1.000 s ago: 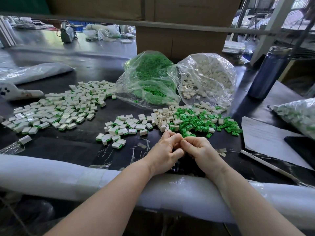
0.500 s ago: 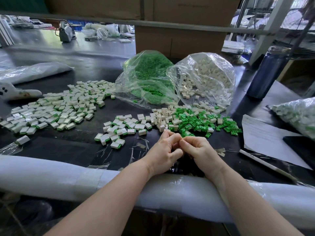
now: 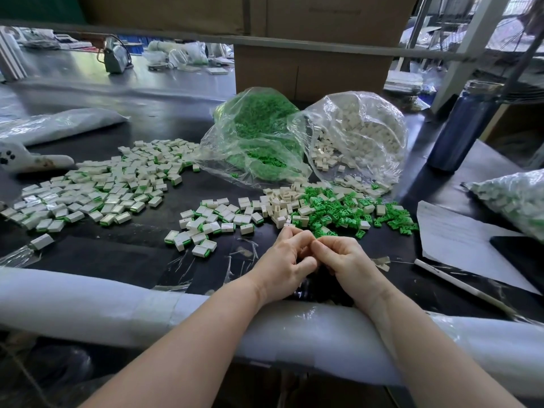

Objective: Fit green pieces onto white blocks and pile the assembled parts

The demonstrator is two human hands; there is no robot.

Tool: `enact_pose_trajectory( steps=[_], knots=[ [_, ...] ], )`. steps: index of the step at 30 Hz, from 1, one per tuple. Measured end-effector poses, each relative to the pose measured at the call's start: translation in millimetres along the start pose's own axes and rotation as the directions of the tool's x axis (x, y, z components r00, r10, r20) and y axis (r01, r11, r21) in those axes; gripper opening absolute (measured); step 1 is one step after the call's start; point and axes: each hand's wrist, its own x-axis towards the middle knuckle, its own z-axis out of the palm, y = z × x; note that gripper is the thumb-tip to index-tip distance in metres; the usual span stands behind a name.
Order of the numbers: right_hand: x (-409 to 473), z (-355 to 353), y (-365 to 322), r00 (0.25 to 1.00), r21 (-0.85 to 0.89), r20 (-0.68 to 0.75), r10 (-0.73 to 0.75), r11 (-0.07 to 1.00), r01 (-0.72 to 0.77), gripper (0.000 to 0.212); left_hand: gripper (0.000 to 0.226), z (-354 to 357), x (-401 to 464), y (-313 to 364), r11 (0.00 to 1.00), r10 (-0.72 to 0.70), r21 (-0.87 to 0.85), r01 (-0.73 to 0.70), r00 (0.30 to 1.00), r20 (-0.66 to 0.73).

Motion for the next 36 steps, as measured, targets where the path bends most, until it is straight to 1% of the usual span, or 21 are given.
enact_pose_trajectory(
  steps=[3, 7, 10, 13, 16, 19, 21, 24, 25, 26, 28, 29, 32, 36],
  knots=[
    [-0.1, 0.6, -0.8, 1.000, 0.014, 0.015, -0.005, 1.000, 0.005, 0.023, 0.016, -0.4, -1.0, 4.0, 0.999, -0.027, -0.022, 0.027, 1.000, -0.015],
    [-0.1, -0.5, -0.8, 1.000, 0.020, 0.030, -0.002, 1.000, 0.001, 0.022, 0.007, -0.5, -2.3, 4.6, 0.999, -0.014, -0.037, 0.014, 1.000, 0.000],
    [-0.6, -1.5, 0.3, 1.000, 0.013, 0.022, 0.001, 1.000, -0.002, 0.022, 0.026, 0.0, -1.5, 2.6, 1.000, -0.012, -0.019, 0.012, 1.000, -0.003],
    [-0.7, -1.4, 0.0, 1.000, 0.016, 0.020, 0.006, 1.000, -0.006, 0.022, 0.031, -0.3, -1.2, 3.7, 1.000, -0.012, -0.012, 0.012, 1.000, -0.010],
    [-0.7, -1.3, -0.2, 1.000, 0.020, 0.015, 0.016, 1.000, -0.016, 0.023, 0.023, 0.3, -1.7, 4.8, 1.000, -0.029, -0.008, 0.029, 1.000, -0.001],
    [-1.5, -0.1, -1.3, 1.000, 0.024, 0.009, 0.014, 1.000, -0.014, 0.025, 0.004, -0.2, -2.7, 7.9, 0.999, -0.033, -0.020, 0.033, 0.999, 0.006],
    [-1.6, 1.5, -3.2, 1.000, 0.028, -0.007, -0.001, 1.000, 0.002, 0.026, 0.016, -1.5, -3.1, 7.3, 0.999, -0.033, -0.034, 0.032, 0.999, -0.018],
    [-1.2, 2.9, -3.9, 0.999, 0.004, -0.045, -0.024, 1.000, 0.024, 0.033, 0.003, -4.2, -4.0, 7.7, 0.993, -0.037, -0.115, 0.030, 0.998, -0.055],
    [-0.6, 2.7, -3.1, 0.997, -0.008, -0.070, -0.029, 1.000, 0.029, 0.034, 0.007, -4.3, -3.7, 6.2, 0.992, -0.042, -0.124, 0.032, 0.996, -0.080],
    [-0.2, 1.8, -2.1, 0.994, -0.006, -0.107, -0.029, 1.000, 0.028, 0.031, 0.007, -4.5, -3.1, 5.4, 0.992, -0.054, -0.123, 0.041, 0.993, -0.102],
    [0.1, -0.3, -0.6, 0.982, 0.031, -0.190, -0.018, 0.999, 0.024, 0.016, 0.004, -5.0, -2.4, 4.7, 0.992, -0.074, -0.114, 0.057, 0.987, -0.146],
    [-0.3, -1.1, -0.5, 0.976, 0.027, -0.217, -0.024, 0.999, 0.030, 0.015, 0.004, -5.3, -2.0, 4.2, 0.992, -0.078, -0.115, 0.061, 0.984, -0.158],
    [-2.4, -2.0, -1.6, 0.968, -0.085, -0.237, -0.087, 0.994, 0.068, 0.022, 0.005, -5.8, -2.0, 3.5, 0.993, -0.087, -0.090, 0.072, 0.980, -0.178],
    [-4.0, -1.0, -4.6, 0.955, -0.227, -0.245, -0.167, 0.968, 0.111, 0.023, 0.009, -5.9, -3.2, 3.9, 0.997, -0.076, -0.040, 0.070, 0.981, -0.180]
  ],
)
